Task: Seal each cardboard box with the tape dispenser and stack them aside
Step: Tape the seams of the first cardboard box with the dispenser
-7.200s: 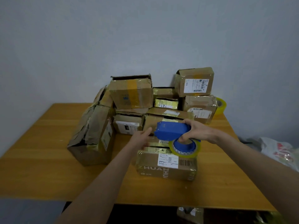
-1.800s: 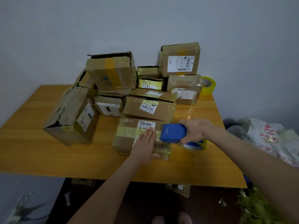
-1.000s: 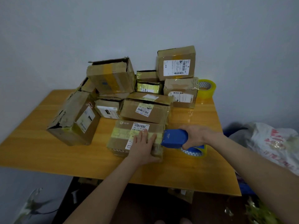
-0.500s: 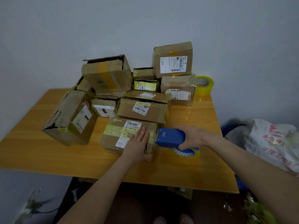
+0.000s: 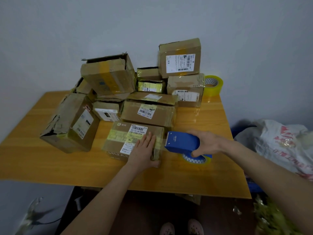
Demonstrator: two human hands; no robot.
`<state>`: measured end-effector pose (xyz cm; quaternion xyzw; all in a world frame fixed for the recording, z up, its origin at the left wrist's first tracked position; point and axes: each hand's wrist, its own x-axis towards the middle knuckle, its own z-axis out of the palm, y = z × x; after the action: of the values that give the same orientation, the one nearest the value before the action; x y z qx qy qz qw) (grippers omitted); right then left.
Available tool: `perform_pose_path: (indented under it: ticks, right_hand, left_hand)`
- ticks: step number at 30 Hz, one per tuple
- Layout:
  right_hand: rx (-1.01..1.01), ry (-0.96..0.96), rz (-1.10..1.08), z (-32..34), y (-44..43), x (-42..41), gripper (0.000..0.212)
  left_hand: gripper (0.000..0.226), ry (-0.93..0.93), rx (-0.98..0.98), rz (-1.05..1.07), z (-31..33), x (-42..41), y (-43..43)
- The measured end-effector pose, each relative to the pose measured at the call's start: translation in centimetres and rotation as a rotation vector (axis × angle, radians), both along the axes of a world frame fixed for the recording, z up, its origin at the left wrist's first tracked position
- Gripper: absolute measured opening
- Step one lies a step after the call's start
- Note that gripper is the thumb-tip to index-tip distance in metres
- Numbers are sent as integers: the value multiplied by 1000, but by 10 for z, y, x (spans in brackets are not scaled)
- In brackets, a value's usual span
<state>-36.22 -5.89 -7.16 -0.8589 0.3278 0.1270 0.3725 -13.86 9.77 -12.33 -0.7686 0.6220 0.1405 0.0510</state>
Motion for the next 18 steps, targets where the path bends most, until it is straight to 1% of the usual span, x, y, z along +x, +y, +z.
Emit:
perform_pose_path:
  ticks: [5,11,15,18]
  right_hand:
    - [-106,61,7,-1,8,-1,77]
    - [-149,162,-4,4,1,-14,76]
    - [-273,236,66,5,10,3,66]
    - [-322,281,81,3,18,19,61]
  left_hand:
    - [112,-17,-3,-9,0,0,-1]
    - [108,-15,-4,-16,1,4,1]
    - [107,-36,10,-34,3,2,-1]
    - [104,-60,29,-46,2,1,0]
